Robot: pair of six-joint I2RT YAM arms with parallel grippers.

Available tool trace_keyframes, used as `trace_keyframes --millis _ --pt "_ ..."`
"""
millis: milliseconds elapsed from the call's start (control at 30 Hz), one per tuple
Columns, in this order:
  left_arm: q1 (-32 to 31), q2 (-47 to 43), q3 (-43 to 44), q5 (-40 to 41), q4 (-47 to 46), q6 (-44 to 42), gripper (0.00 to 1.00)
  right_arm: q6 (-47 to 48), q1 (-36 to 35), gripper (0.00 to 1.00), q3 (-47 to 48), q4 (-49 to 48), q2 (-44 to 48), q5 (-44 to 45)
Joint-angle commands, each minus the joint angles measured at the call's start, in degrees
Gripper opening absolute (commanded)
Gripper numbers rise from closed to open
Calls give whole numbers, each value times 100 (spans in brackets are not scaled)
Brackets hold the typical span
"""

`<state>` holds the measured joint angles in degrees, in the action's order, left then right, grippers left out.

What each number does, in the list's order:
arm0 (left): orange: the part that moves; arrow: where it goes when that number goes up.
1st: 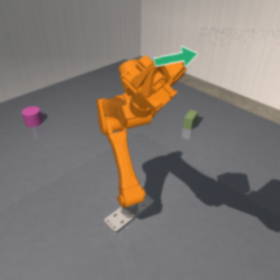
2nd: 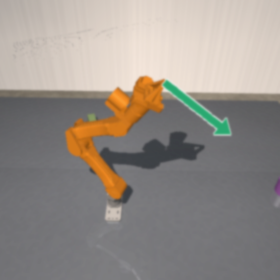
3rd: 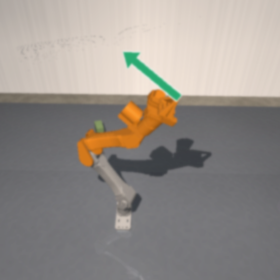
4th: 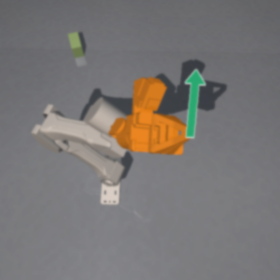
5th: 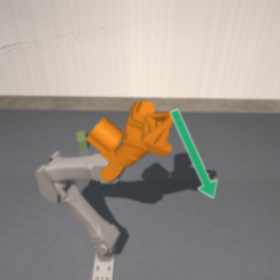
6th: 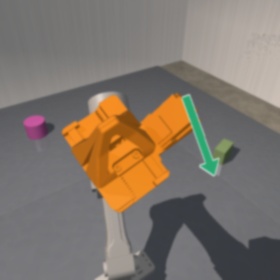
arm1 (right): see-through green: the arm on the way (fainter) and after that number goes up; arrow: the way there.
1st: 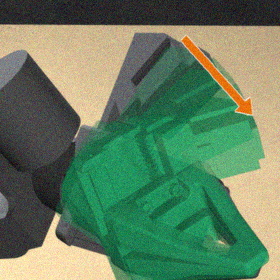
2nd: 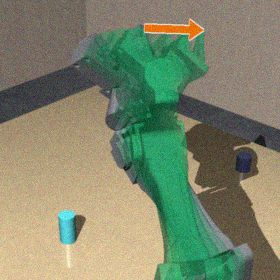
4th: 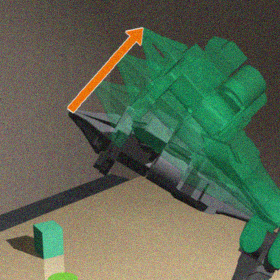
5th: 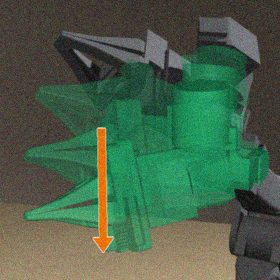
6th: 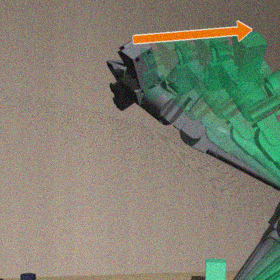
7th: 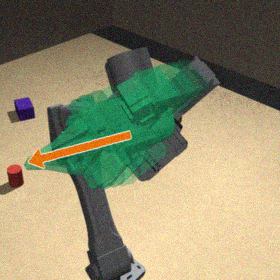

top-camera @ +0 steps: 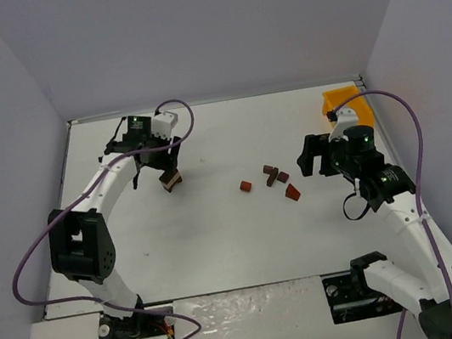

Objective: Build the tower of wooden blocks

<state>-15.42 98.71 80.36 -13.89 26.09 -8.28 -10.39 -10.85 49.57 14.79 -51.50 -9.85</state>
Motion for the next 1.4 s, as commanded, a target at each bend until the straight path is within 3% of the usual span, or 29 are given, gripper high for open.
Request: trace_keyframes --millis 0,133,367,600,833,1367 --pt "-262 -1000 92 393 -598 1695 62 -234 26 86 -18 -283 -411 197" --pt "-1010 -1188 -113 738 -883 2288 65 -403 29 86 -26 -283 -535 436" --pt "-2480 -99 639 1131 -1008 2660 64 -780 39 86 -219 -272 -369 896" --pt "-3266 1265 1724 1149 -1141 2700 50 -1001 67 86 -449 -247 24 967" --pt "-3464 2161 2427 1129 -1150 2735 44 -1047 71 86 -527 -212 328 878" --pt "-3503 2956 3070 1297 -775 2650 40 -978 68 86 -538 -116 457 855"
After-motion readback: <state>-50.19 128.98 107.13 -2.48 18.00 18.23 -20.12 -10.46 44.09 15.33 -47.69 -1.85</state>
